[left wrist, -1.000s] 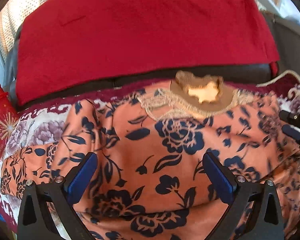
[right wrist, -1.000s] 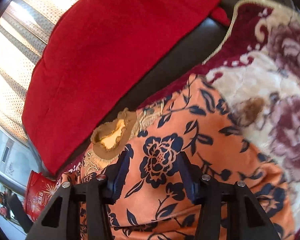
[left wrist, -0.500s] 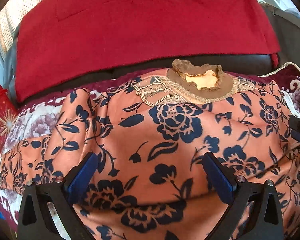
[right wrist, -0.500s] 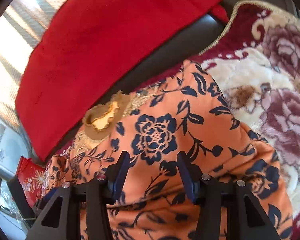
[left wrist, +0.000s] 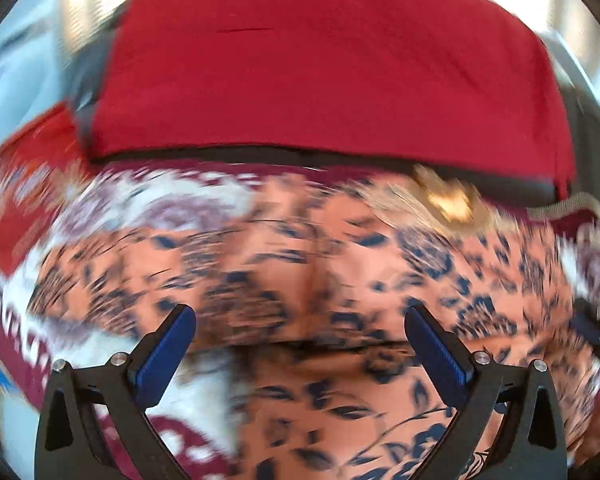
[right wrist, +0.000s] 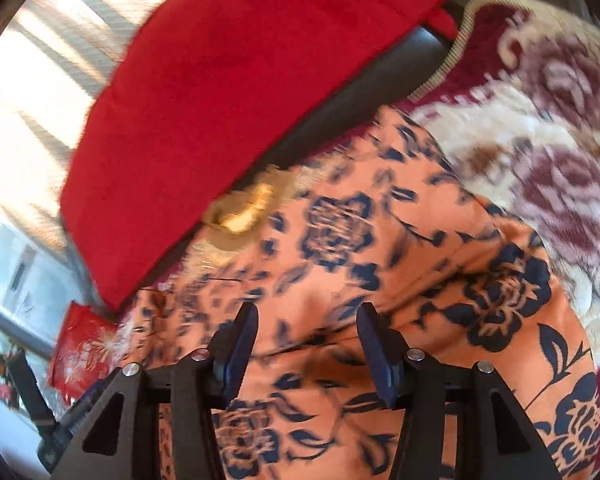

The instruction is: Fold small clothes

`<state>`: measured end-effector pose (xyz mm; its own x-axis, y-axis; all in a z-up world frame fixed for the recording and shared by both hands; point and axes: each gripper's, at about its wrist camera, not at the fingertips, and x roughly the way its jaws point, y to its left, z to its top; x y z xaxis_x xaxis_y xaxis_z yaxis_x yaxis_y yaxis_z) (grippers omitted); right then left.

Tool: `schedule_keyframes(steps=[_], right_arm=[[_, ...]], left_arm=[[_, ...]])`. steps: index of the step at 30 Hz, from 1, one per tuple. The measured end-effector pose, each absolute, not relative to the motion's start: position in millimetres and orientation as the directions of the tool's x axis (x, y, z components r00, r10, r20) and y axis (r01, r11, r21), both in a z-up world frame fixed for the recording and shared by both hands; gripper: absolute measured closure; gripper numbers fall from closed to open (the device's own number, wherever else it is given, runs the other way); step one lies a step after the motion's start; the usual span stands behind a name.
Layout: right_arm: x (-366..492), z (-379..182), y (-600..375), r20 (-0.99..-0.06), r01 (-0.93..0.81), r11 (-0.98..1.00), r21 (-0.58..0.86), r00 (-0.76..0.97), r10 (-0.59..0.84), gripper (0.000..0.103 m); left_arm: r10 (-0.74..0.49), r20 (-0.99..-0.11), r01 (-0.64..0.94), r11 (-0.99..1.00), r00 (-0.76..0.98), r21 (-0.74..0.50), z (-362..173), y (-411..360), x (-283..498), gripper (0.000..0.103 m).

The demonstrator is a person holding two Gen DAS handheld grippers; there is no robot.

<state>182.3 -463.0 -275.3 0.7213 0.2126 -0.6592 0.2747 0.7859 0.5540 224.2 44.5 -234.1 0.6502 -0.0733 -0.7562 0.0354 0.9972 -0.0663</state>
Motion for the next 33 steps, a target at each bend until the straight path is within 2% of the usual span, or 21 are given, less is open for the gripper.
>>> schedule_keyframes(steps=[5, 10, 13, 18, 23, 29, 33], right_arm=[[194.7, -261.1, -422.9, -0.611, 0.135, 0.827, 0.546, 0.739, 0.283, 0.047], [205.6, -259.6, -388.6, -0.538, 0.004, 0.778, 0.628, 0.725, 0.43, 0.047], [215.0, -263.8, -362.6, -0.525, -0.059, 0.76, 0.647, 0.689, 0.5, 0.047], [225.9, -275.1, -334.0, -0.528, -0.107, 0.733, 0.672, 0.624, 0.576, 0.047], [235.2, -285.4, -321.9, -0.568, -0.091, 0.755, 0.649, 0.603, 0.561, 0.047], [241.1, -291.0, -326.3, -0.585, -0.079, 0.771, 0.632, 0.604, 0.541, 0.047], [243.3, -287.7, -331.1, -0.576, -0.085, 0.771, 0.631, 0.614, 0.54, 0.047]], left_arm=[[0.052, -0.777, -0.219, 0.969, 0.627, -0.112, -222.9, 140.3, 227.0, 0.0], [0.131, -0.808, -0.372, 0.921, 0.575, -0.116, -223.5, 206.1, 225.6, 0.0], [0.051, -0.849, -0.412, 0.889, 0.526, -0.202, -239.6, 232.2, 223.4, 0.0], [-0.13, -0.859, -0.414, 0.834, 0.495, -0.365, -267.9, 244.0, 225.9, 0.0], [-0.13, -0.851, -0.503, 0.757, 0.509, -0.417, -285.7, 276.6, 222.9, 0.0], [-0.211, -0.825, -0.555, 0.65, 0.524, -0.519, -313.0, 302.5, 240.5, 0.0], [-0.18, -0.798, -0.556, 0.629, 0.575, -0.543, -316.2, 308.1, 253.8, 0.001]])
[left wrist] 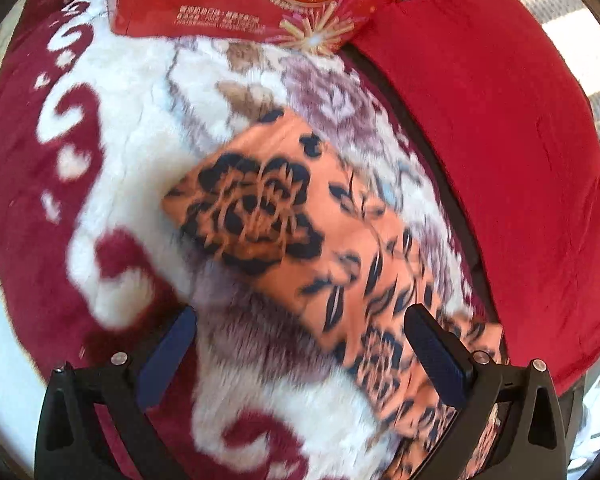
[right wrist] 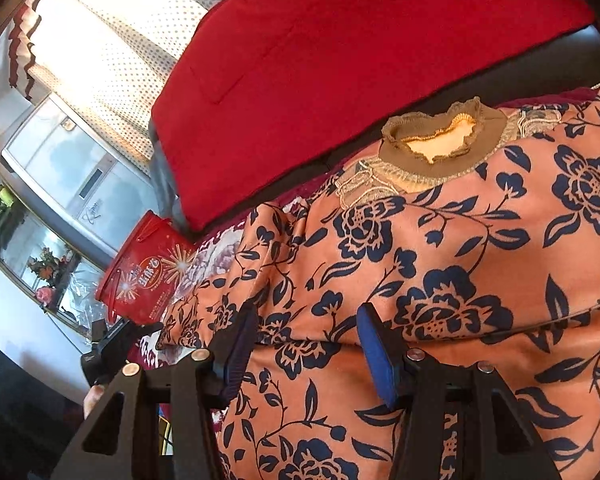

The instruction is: Fold small clothes

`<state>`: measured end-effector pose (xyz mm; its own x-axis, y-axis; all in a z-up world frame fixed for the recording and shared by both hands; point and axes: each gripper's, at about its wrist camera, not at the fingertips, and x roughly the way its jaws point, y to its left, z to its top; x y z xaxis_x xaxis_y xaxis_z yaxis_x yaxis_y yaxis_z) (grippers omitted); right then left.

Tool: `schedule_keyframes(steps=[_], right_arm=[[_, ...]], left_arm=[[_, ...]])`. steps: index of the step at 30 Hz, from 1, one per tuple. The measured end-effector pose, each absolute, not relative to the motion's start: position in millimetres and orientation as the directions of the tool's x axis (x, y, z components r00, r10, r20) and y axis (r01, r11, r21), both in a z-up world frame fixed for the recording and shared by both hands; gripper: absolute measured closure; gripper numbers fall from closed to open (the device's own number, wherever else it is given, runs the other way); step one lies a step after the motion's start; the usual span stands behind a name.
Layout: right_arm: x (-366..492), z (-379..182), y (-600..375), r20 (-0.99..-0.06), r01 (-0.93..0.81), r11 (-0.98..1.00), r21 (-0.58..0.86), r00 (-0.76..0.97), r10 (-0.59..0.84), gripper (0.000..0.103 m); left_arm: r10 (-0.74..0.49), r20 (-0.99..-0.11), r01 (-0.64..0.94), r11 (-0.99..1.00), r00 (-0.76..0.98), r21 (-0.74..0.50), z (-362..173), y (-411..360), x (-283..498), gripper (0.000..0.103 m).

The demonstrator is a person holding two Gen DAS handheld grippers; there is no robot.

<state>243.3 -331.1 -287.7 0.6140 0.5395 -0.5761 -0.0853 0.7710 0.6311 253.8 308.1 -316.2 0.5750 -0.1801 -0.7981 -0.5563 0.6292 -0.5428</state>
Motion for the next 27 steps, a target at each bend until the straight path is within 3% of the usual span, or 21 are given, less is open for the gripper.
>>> schedule_keyframes(steps=[3, 6, 7, 11, 18, 27], right_arm=[[243.1, -287.5, -335.9, -0.57, -0.078, 0.763, 0.642, 0.617, 0.542, 0.047], [243.0, -288.2, -340.9, -0.574, -0.061, 0.762, 0.645, 0.621, 0.535, 0.047], [242.4, -287.9, -342.4, -0.573, -0.058, 0.762, 0.645, 0.623, 0.533, 0.047], [239.1, -286.3, -355.0, -0.577, -0.039, 0.771, 0.636, 0.639, 0.509, 0.047], [229.3, -287.0, -391.8, -0.587, 0.032, 0.772, 0.635, 0.669, 0.455, 0.047], [213.7, -281.2, -449.6, -0.547, 0.124, 0.719, 0.684, 0.739, 0.393, 0.047]], left_arm=[[-0.15, -0.775, -0.55, 0.623, 0.614, -0.556, -314.0, 316.2, 264.8, 0.01], [-0.141, -0.747, -0.536, 0.611, 0.65, -0.582, -311.3, 327.1, 271.7, 0.053], [-0.173, -0.727, -0.514, 0.6, 0.664, -0.613, -312.4, 330.8, 273.0, 0.074], [-0.2, -0.707, -0.498, 0.583, 0.678, -0.642, -311.6, 339.9, 276.6, 0.098], [-0.172, -0.621, -0.337, 0.715, 0.765, -0.613, -234.7, 312.5, 272.7, 0.098], [-0.141, -0.468, -0.091, 0.894, 0.872, -0.439, -62.8, 258.2, 270.8, 0.098]])
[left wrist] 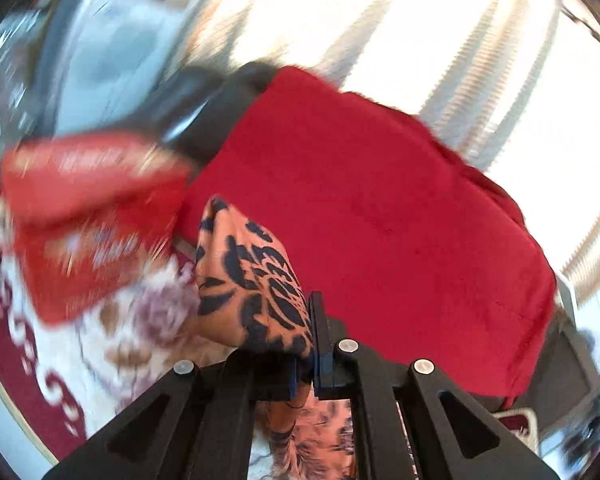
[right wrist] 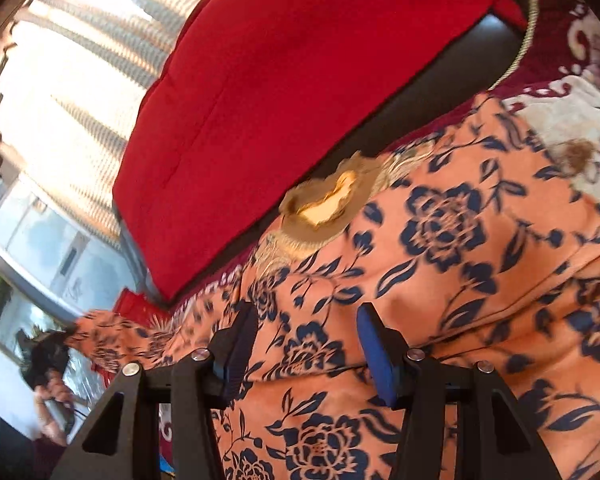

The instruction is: Fold small clothes

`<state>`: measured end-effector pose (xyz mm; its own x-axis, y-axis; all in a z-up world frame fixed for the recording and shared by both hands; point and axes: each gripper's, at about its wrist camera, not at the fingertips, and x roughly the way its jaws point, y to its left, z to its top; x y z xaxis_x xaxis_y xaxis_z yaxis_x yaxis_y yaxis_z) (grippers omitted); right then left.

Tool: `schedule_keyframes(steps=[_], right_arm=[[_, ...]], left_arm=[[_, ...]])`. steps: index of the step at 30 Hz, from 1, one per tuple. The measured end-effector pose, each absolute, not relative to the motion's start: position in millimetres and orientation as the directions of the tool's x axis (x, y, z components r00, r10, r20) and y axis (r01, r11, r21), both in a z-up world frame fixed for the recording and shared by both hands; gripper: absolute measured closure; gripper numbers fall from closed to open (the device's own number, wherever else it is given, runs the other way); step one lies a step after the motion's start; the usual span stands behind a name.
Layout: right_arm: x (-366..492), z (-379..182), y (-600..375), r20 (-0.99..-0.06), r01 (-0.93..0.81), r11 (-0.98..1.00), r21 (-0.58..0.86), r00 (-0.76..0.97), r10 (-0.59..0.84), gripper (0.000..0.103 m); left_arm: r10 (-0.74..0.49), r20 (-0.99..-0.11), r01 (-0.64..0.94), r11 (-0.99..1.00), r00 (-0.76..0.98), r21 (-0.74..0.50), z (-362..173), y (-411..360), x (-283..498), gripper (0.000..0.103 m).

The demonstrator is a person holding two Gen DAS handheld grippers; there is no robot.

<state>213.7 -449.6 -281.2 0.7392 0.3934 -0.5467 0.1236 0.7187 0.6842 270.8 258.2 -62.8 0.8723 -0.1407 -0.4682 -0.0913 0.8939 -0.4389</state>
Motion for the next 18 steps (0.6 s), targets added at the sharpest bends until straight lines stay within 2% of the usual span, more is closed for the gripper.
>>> schedule_keyframes(steps=[3, 7, 13, 18], right_arm=[[208.7, -277.2, -464.3, -0.53, 0.142, 0.698, 0.702, 0.759, 0.378, 0.047], [199.3, -273.8, -487.6, -0.497, 0.179, 0.646, 0.742, 0.794, 0.351, 0.047], [175.4, -271.8, -537.6, -0.441, 0.243, 0.542, 0.805, 0.855, 0.272, 0.047], [154.6, -268.2, -570.5, -0.422, 0.289, 0.495, 0.82, 0.888, 0.181, 0.047]], left_arm=[[-0.185, -0.46, 0.006, 0.932, 0.868, -0.363, -29.1, 208.2, 272.3, 0.098], [-0.267, -0.484, 0.136, 0.948, 0.833, -0.288, -17.7, 124.8, 273.8, 0.098], [-0.41, -0.577, 0.355, 0.91, 0.707, -0.213, -54.2, -27.9, 273.8, 0.098], [-0.481, -0.67, 0.506, 0.844, 0.566, -0.178, -110.0, -155.8, 265.5, 0.097]])
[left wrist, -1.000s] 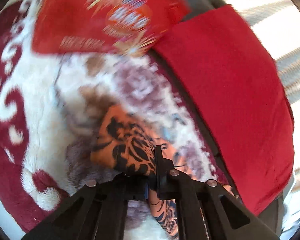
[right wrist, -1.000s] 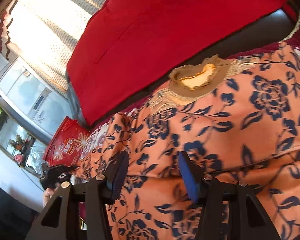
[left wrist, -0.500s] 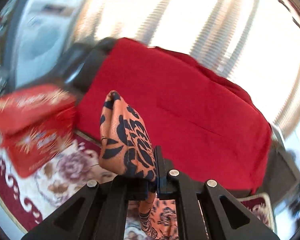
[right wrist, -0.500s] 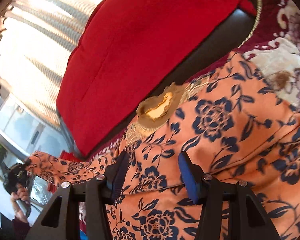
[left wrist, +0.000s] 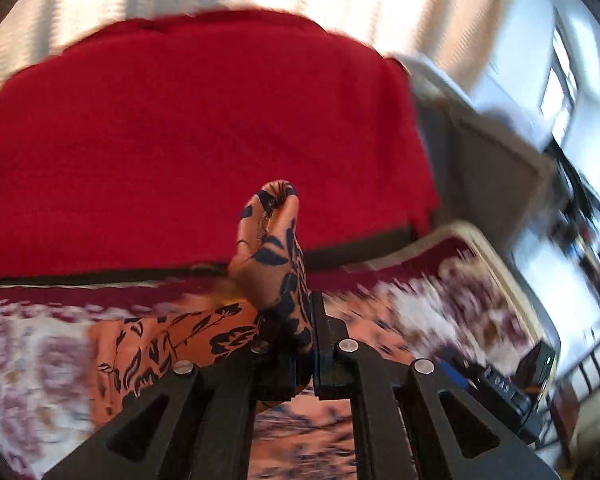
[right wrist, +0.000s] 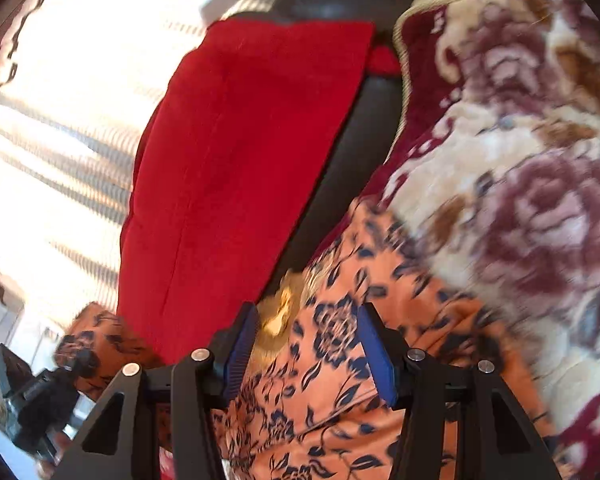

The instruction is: Fold small clothes

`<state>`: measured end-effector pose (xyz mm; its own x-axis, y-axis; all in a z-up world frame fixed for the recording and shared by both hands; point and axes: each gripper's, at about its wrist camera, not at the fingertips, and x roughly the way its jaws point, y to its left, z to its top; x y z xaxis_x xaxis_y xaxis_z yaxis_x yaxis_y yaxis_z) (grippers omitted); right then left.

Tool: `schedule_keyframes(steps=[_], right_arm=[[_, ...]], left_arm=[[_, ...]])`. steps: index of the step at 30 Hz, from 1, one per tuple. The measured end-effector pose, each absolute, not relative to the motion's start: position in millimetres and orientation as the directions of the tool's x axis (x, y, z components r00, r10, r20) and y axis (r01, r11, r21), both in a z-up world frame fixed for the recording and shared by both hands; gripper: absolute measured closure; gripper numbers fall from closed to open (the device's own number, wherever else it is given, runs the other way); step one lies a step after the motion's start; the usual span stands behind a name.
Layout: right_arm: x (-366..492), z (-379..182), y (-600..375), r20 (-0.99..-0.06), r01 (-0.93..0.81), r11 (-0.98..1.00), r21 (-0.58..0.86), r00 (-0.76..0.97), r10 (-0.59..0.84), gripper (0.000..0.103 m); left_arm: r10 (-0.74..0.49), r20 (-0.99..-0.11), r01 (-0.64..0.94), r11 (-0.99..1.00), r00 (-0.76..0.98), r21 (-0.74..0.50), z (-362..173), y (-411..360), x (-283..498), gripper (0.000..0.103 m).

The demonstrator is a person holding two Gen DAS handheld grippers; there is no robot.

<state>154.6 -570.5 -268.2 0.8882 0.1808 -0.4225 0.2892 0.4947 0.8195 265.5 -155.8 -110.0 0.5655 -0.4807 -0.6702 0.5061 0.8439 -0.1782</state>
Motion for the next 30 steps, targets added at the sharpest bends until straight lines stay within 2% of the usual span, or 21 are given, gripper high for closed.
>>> schedule_keyframes(steps=[1, 4, 7, 10, 11, 16, 21, 24, 26, 28, 30], right_arm=[[152.1, -267.9, -574.3, -0.418, 0.292, 0.485, 0.824, 0.892, 0.173, 0.047], [144.5, -269.9, -586.7, -0.421, 0.312, 0.461, 0.831, 0.894, 0.154, 0.046], [141.5, -275.3, -593.2, -0.436, 0.329, 0.443, 0.834, 0.885, 0.165, 0.044], [145.9, -275.9, -594.0, -0.442, 0.32, 0.453, 0.832, 0.876, 0.191, 0.043], [148.9, -276.0, -592.4, -0.445, 0.316, 0.459, 0.83, 0.872, 0.204, 0.043], [171.3, -284.3, -578.4, -0.495, 0.323, 0.497, 0.805, 0.828, 0.263, 0.042], [196.3, -298.4, -565.4, -0.545, 0.331, 0.537, 0.776, 0.78, 0.306, 0.042], [212.4, -306.7, -557.3, -0.612, 0.371, 0.587, 0.719, 0.738, 0.284, 0.043], [224.4, -313.2, -547.0, -0.652, 0.375, 0.627, 0.683, 0.699, 0.293, 0.052], [230.5, -316.6, -532.4, -0.692, 0.364, 0.682, 0.635, 0.66, 0.291, 0.084], [232.4, -312.7, -508.7, -0.726, 0.327, 0.754, 0.569, 0.631, 0.274, 0.089]], left_arm=[[-0.491, -0.695, 0.533, 0.827, 0.526, -0.181, -122.1, -177.9, 265.3, 0.092], [-0.516, -0.777, 0.596, 0.768, 0.36, -0.234, -161.5, -233.7, 264.7, 0.057], [-0.578, -0.744, 0.622, 0.728, 0.334, -0.287, -161.1, -241.6, 252.1, 0.053], [-0.605, -0.694, 0.642, 0.719, 0.391, -0.266, -143.8, -229.8, 247.7, 0.033], [-0.585, -0.682, 0.633, 0.74, 0.439, -0.228, -138.9, -217.5, 245.7, 0.03], [-0.493, -0.699, 0.538, 0.823, 0.517, -0.182, -156.5, -153.4, 258.7, 0.03], [-0.252, -0.755, 0.338, 0.94, 0.606, -0.043, -215.3, -79.9, 266.2, 0.03], [-0.168, -0.762, 0.205, 0.978, 0.625, -0.047, -237.7, -31.1, 270.0, 0.03], [-0.136, -0.751, 0.124, 0.99, 0.647, -0.072, -244.9, -6.3, 271.5, 0.03], [-0.112, -0.73, 0.071, 0.994, 0.674, -0.088, -248.5, 11.3, 271.1, 0.03], [-0.097, -0.717, 0.032, 0.994, 0.69, -0.104, -257.5, 22.6, 270.3, 0.03]])
